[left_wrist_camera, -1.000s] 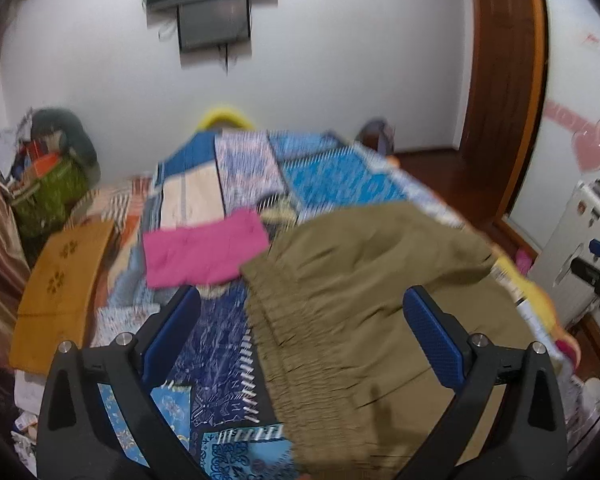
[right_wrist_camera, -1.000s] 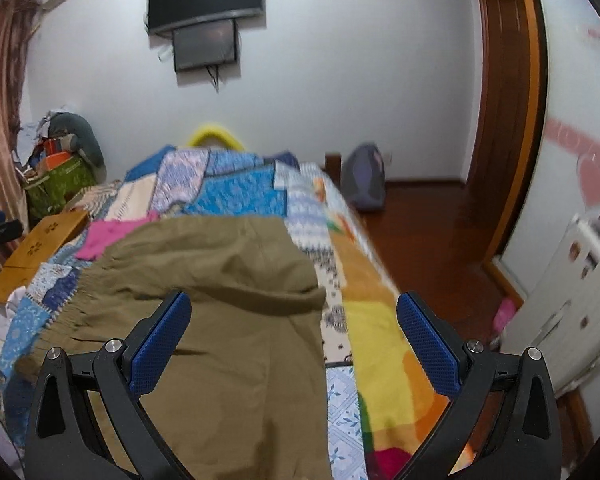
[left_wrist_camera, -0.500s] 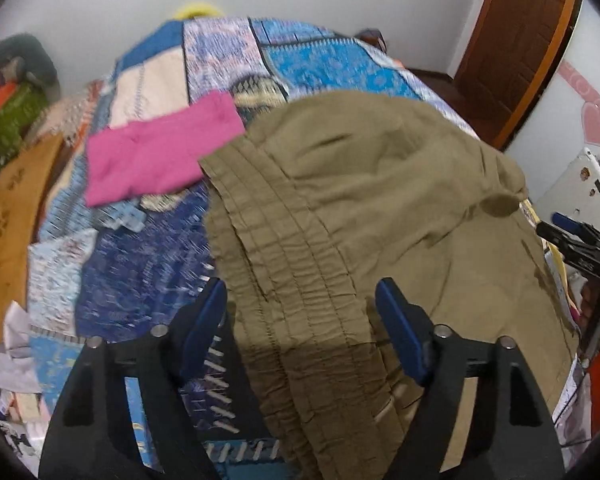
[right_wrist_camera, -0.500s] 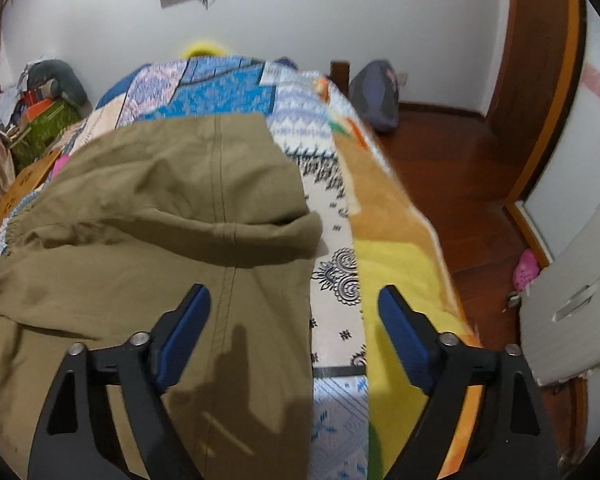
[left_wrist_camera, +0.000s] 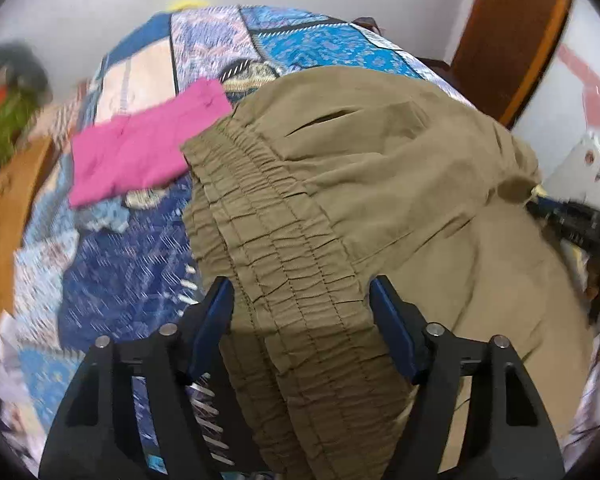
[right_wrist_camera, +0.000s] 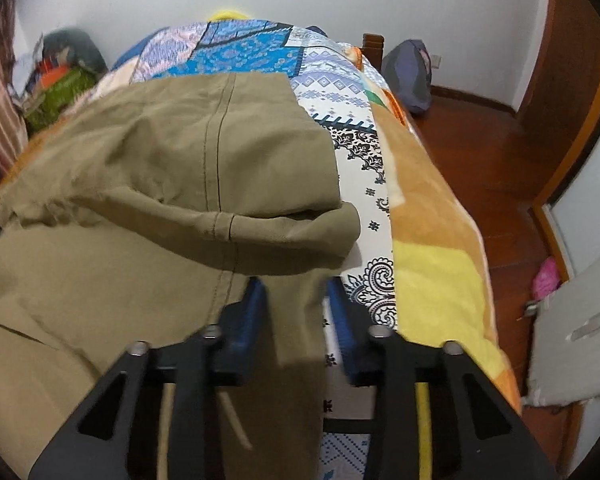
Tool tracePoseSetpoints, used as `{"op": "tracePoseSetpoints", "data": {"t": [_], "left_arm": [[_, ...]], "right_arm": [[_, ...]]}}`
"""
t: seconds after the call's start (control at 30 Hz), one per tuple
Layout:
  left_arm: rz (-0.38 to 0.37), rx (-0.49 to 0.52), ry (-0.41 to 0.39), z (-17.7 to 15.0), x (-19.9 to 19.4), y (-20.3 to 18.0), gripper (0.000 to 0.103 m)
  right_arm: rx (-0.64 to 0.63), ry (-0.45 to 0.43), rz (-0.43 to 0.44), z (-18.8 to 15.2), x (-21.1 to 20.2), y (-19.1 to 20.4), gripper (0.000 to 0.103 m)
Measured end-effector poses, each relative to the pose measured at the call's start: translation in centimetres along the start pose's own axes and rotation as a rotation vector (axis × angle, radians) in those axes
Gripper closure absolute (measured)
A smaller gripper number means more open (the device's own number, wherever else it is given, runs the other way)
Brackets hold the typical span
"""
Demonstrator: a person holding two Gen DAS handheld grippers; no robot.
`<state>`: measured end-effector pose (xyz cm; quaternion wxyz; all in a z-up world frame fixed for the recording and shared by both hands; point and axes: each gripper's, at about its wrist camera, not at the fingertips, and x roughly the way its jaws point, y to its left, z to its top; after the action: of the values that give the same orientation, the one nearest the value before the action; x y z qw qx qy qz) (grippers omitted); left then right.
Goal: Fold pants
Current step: 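Lower the left gripper onto the waistband while the right gripper reaches the pant leg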
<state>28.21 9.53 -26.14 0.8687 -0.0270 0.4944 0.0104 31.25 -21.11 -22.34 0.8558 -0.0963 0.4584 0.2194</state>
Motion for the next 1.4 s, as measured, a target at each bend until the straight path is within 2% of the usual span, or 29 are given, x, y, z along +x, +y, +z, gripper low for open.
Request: {"op": "tracePoseSetpoints", "data": {"t": [0.03,0.13,0.23,0.5,0.6,0.7,0.8,0.9,1.0,1.1,1.27,1.3,1.37,1.4], "left_arm": [[0.014,0.02,-0.004,0.0,-0.1,-0.1,0.036],[0.053,0.056,-0.009,-0.1,-0.5,-0.1,0.038],[0.085,0.077,-0.013,-0.3,-0.7,0.5,0.038],[-0.024,-0.019,0.023,-0.3,-0.4,2.7,0.038],[-0.051,-0.063,0.039,0.2,-1.4,2.9,0.038],[-0.071,-0.078,0.008,0.9,-2.9,2.9,0.038],[-0.049,-0.06,-0.028,2.0,-3.8,2.8,0.038],[-0.035,-0.058,-0.027,3.0,-3.5,2.9,0.038],[-0.036,-0.068,0.009,3.8,-2.1,3.3,0.038],[-0.051,-0.101,0.038,3.9,-0.7,3.9,0.038],[-0.068,-0.12,0.072,3.5,1.3,4.1,0.038],[-0.068,-0.13,0.071,3.5,1.6,4.3,0.038],[-0.072,-0.138,0.066,3.5,1.7,4.4,0.041],[-0.074,-0.136,0.055,3.6,1.7,4.4,0.043]], "right_arm": [[-0.005,0.002,-0.005,-0.1,0.0,0.0,0.09],[-0.022,0.009,-0.008,-0.2,-0.3,0.1,0.092],[-0.014,0.028,0.039,-1.0,-0.8,0.3,0.093],[0.056,0.039,0.073,-1.2,-1.0,0.2,0.091],[0.057,0.032,0.081,-1.3,-2.0,0.6,0.087],[0.055,-0.015,0.088,-1.2,-3.6,1.0,0.075],[0.051,-0.077,0.069,0.0,-4.7,1.2,0.061],[0.069,-0.117,0.076,1.5,-4.9,1.1,0.055],[0.072,-0.139,0.062,2.9,-4.2,0.8,0.05],[0.077,-0.113,0.06,4.4,-2.0,0.3,0.05],[0.153,-0.01,0.15,4.5,2.2,-0.1,0.051],[0.15,-0.007,0.141,4.3,2.7,0.1,0.054],[0.116,-0.01,0.082,4.1,3.4,0.6,0.067],[0.109,-0.011,0.067,4.1,3.5,0.7,0.077]]}}
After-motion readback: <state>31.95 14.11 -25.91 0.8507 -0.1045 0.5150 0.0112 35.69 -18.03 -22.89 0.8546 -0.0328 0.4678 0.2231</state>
